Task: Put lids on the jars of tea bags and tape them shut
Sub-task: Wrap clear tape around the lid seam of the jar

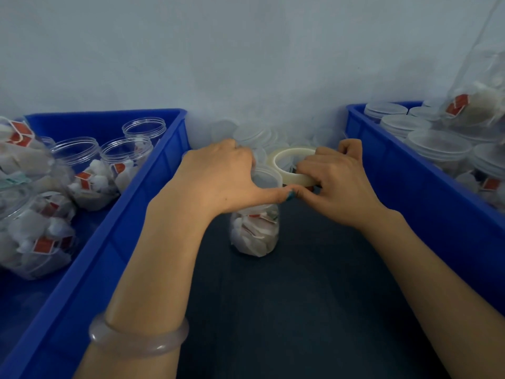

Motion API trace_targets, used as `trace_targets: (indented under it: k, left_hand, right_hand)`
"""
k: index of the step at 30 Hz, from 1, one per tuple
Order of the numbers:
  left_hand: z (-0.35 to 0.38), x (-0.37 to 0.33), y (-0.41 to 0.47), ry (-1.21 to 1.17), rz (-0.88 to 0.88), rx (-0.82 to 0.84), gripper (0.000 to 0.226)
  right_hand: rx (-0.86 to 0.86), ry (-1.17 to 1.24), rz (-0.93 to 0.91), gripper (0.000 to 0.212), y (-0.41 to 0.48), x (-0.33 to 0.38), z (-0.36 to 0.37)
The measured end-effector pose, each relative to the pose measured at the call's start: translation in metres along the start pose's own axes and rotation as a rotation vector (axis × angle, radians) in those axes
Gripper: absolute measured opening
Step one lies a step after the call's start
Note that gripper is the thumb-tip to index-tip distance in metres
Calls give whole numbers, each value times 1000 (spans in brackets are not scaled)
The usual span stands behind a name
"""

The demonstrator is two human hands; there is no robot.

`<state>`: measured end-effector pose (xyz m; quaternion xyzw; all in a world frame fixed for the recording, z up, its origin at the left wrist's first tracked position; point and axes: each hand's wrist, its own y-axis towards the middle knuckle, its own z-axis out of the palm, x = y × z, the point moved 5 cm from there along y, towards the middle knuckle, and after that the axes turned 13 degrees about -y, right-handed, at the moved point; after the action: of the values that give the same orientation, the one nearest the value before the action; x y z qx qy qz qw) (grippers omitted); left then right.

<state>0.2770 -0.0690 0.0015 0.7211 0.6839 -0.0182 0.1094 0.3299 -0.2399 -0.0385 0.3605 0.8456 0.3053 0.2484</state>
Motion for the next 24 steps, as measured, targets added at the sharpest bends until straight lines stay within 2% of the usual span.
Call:
trace_targets:
  k: [3,8,15,19,24]
  left_hand:
    - [-2,1,-2,-48,10,39,99]
    - [-5,2,-5,-112,35,64,97]
    - [-5,-2,-8,-295,163,137,81]
    - [0,5,-5,-435,176,187,93]
    - [2,-1,-5,-419,207,199,86]
  right_hand:
    - [19,18,-39,64,0,-2,-2]
    - [21,73,-53,47,-4,-5,-2]
    - [-8,17,44,67,-2,-4,-3]
    - [67,57,72,75,0,-4,1]
    - [208,137,93,75,1,-8,9]
